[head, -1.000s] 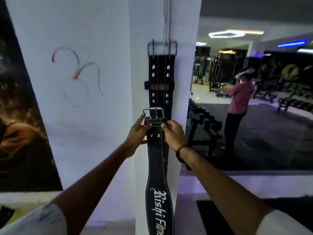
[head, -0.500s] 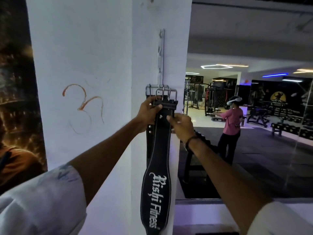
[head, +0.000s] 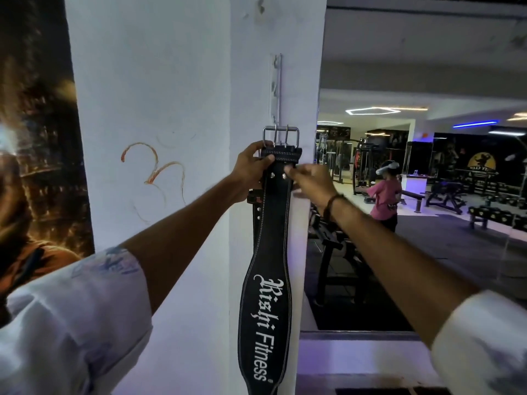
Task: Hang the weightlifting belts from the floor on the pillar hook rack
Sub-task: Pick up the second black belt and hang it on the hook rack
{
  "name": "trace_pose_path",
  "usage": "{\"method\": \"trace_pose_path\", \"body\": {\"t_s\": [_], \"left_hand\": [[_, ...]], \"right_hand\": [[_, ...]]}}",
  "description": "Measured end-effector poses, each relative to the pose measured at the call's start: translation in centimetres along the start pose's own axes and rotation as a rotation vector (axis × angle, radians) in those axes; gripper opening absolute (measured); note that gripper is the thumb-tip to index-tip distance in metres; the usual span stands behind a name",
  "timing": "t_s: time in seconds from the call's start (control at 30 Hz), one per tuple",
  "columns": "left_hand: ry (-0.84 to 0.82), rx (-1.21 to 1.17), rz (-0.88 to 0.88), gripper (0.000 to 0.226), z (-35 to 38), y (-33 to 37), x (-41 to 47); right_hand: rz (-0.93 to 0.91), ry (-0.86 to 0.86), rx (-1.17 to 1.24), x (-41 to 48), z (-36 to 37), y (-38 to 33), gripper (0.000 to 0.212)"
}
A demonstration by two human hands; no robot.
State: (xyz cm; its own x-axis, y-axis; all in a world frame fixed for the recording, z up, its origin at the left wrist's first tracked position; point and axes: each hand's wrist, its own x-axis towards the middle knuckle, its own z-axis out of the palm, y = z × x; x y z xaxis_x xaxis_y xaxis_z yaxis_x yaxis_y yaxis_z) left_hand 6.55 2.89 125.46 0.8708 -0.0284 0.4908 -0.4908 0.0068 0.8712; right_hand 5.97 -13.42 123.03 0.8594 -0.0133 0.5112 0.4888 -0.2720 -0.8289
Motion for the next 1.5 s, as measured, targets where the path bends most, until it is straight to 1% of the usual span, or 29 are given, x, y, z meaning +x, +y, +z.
{"method": "trace_pose_path", "body": {"t_s": [0.07,0.17,0.23,0.3,0.33,0.4,0.43,0.47,0.53,0.57,0.63,0.7,0.73,0.8,0.9,0.93,0.97,1.0,1.03,1.13,1.2,1.27,1.3,1.4,1.47,1.5], "left_hand": [[0.004,-0.003,0.01,0.033,0.3,0.1,-0.4],[0.01,-0.024,0.015,0.032,0.4,0.7,-0.6],[0.025,-0.041,0.012,0.032,0.2,0.8,-0.7],[0.051,-0.048,-0.003,0.031,-0.2,0.9,-0.7],[0.065,-0.044,-0.01,0.03,-0.5,1.0,-0.6],[0.073,-0.029,-0.021,0.028,-1.0,1.0,-0.6],[0.068,-0.025,-0.024,0.027,-1.2,0.9,-0.5],[0.06,-0.021,-0.022,0.028,-1.3,0.9,-0.6],[0.041,-0.015,-0.009,0.031,-1.4,0.9,-0.7],[0.031,-0.011,0.0,0.033,-1.3,0.7,-0.9],[0.011,0.003,0.015,0.036,-1.3,0.2,-1.3],[-0.018,0.034,0.043,0.038,-1.3,-0.6,-2.1],[-0.028,0.038,0.062,0.038,-1.3,-1.1,-2.6],[0.004,0.035,0.088,0.041,-1.5,-2.0,-3.3],[0.107,0.035,0.169,0.051,-1.6,-3.8,-4.7],[0.119,0.065,0.197,0.049,-1.5,-5.0,-5.6],[0.122,0.132,0.203,0.041,-1.4,-6.9,-6.7],[0.114,0.227,0.18,0.033,-1.4,-9.2,-8.2],[0.099,0.319,0.14,0.032,-1.5,-11.9,-9.9],[0.061,0.416,-0.012,0.052,-3.0,-18.4,-13.5],[0.028,0.476,-0.037,0.058,-3.9,-20.0,-13.5],[0.003,0.518,0.03,0.052,-3.9,-18.6,-12.4],[0.01,0.504,0.087,0.045,-3.8,-17.2,-11.5],[0.13,0.329,0.214,0.027,-2.9,-11.0,-6.9],[0.185,0.282,0.279,0.022,-2.3,-6.8,-4.5],[0.181,0.285,0.291,0.021,-2.0,-6.0,-4.0]], "right_hand": [[-0.012,0.003,-0.047,1.0,-0.8,-1.5,0.024],[0.006,0.0,0.046,-1.4,0.1,1.0,0.026],[0.045,-0.047,-0.036,-4.6,1.6,4.3,0.04],[0.164,-0.147,-0.139,-8.2,3.1,8.6,0.057],[0.217,-0.19,-0.164,-9.7,3.6,10.3,0.06],[0.253,-0.259,-0.171,-11.6,4.4,12.4,0.048],[0.239,-0.266,-0.189,-11.6,4.4,12.4,0.048],[0.212,-0.257,-0.198,-11.4,4.4,11.5,0.053],[0.151,-0.172,-0.126,-9.5,4.0,8.5,0.063],[0.119,-0.123,-0.044,-8.1,3.7,6.6,0.061],[0.059,-0.048,0.086,-5.3,3.0,2.4,0.046],[0.024,0.01,0.108,-2.9,2.4,-0.3,0.025],[0.031,0.013,0.093,-2.0,2.3,-1.0,0.02],[0.042,-0.014,0.069,-1.2,2.6,-1.2,0.02],[-0.004,-0.027,0.109,-1.1,4.0,-0.7,0.023],[-0.02,-0.014,0.119,-1.0,4.5,-0.7,0.022],[-0.035,0.016,0.122,-0.9,4.7,-0.9,0.021],[-0.045,0.055,0.127,-0.6,4.7,-1.2,0.02],[-0.048,0.088,0.131,-0.3,4.6,-1.5,0.02],[-0.056,0.099,0.12,0.6,3.8,-2.1,0.016],[-0.075,0.069,0.09,0.9,3.7,-2.2,0.016],[-0.079,0.07,0.095,1.1,3.7,-2.4,0.015],[-0.073,0.074,0.106,1.3,3.7,-2.5,0.013],[-0.05,0.052,0.112,1.7,3.4,-2.5,0.015],[-0.053,0.025,0.112,1.8,3.6,-2.3,0.019],[-0.06,0.016,0.116,1.7,3.6,-2.2,0.02]]}}
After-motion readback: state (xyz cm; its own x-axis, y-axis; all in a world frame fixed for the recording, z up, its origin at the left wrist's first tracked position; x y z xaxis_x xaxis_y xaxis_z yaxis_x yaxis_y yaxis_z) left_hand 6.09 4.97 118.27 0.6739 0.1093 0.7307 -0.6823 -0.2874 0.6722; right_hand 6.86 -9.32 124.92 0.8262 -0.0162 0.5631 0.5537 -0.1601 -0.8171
